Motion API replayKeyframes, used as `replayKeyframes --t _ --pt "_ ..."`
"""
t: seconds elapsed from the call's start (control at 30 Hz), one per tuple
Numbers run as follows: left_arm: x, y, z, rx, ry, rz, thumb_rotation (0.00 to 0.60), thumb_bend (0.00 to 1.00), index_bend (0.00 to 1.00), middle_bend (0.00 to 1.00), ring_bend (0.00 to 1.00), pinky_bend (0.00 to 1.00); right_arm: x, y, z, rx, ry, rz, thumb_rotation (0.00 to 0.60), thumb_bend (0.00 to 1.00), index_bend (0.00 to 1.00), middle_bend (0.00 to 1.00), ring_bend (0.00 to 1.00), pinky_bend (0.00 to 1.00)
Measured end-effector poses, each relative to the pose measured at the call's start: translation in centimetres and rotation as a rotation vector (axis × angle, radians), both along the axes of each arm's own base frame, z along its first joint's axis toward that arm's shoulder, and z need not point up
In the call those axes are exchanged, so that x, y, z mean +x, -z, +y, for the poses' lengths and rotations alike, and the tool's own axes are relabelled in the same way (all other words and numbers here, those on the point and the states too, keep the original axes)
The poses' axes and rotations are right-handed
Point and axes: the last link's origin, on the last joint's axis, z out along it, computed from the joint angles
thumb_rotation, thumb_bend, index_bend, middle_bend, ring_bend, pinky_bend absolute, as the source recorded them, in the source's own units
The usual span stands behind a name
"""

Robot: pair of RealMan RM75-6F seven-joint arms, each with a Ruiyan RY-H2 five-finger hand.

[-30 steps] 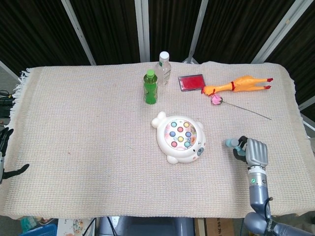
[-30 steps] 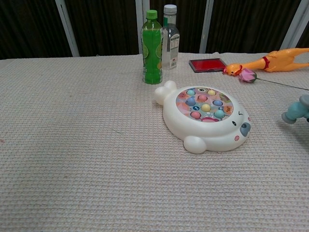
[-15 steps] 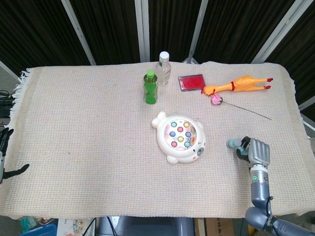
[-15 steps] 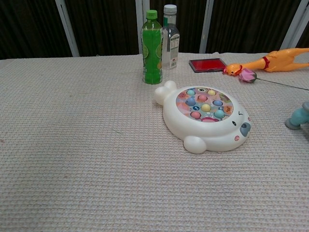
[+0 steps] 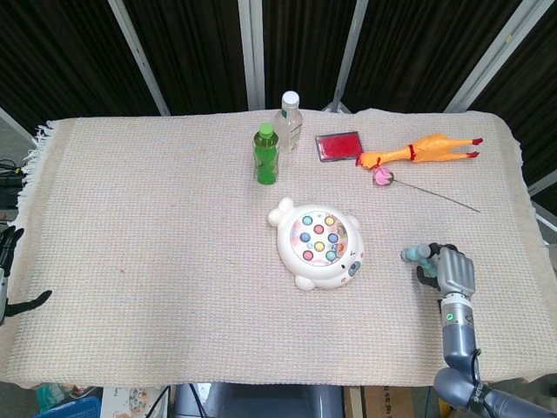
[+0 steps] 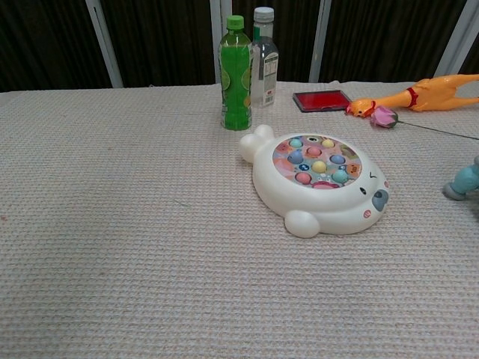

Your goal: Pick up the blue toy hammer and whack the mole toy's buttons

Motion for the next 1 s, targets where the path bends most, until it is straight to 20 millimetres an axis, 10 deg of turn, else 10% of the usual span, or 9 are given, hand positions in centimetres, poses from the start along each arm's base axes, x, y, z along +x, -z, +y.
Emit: replayKeyframes --t 0.2,0.47,1.0 --pt "0.0 0.0 0.0 -0.001 0.001 -0.001 0.600 0.00 0.00 0.00 0.00 0.00 0.1 -0.2 0.1 0.002 0.000 -0.012 0.600 0.66 0.35 0.34 0.16 0.21" --pt "0.0 0.0 0.0 0.000 0.002 -0.003 0.600 0.00 0.00 0.00 0.00 0.00 0.6 -0.6 0.5 0.018 -0.009 -0.024 0.600 0.42 0.01 0.11 0.00 0.08" --pt "0.1 -0.2 -0.2 0.011 0.011 0.000 0.600 0.00 0.00 0.00 0.00 0.00 0.9 -4.3 2.4 -0.006 -0.044 -0.040 0.600 0.24 0.00 0.00 0.00 0.00"
